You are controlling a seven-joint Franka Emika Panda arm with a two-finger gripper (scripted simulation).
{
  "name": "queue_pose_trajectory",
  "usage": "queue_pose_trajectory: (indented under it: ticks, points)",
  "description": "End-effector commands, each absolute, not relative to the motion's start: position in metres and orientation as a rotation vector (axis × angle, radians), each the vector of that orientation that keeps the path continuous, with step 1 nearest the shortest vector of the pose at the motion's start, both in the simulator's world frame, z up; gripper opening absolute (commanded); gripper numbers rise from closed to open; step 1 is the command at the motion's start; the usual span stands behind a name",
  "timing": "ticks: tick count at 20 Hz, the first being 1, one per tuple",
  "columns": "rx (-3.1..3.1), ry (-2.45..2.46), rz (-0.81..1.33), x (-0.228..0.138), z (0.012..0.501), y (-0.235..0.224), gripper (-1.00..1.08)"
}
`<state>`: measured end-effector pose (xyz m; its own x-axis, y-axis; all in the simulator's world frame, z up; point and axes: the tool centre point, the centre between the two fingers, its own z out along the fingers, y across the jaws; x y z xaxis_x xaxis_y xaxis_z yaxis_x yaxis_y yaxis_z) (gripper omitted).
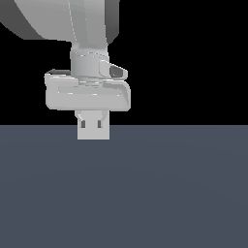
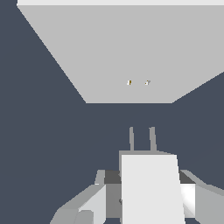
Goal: Plug the charger into the wall socket.
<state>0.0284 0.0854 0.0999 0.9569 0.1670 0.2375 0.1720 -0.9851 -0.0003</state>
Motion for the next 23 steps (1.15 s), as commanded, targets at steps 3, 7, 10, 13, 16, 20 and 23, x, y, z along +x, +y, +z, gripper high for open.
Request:
queue_pose_trajectory:
  ticks: [3,7,10,13,16,20,23]
  points:
    - [-3.087,-0.267,-0.372,0.032,0.100,0.086,-1.00]
    - [-3.087,-0.267,-0.372,0.042,0.100,0.088,-1.00]
    - [-3.087,-0.267,-0.372,0.052,0.100,0.090,-1.00]
    - [-3.087,-0.267,-0.372,0.063,0.100,0.092,-1.00]
    - [-3.087,-0.267,-0.372,0.071,0.100,0.093,-1.00]
    - [-3.087,-0.267,-0.372,0.077,0.100,0.094,-1.00]
    - [-3.087,-0.267,-0.372,0.078,0.100,0.094,-1.00]
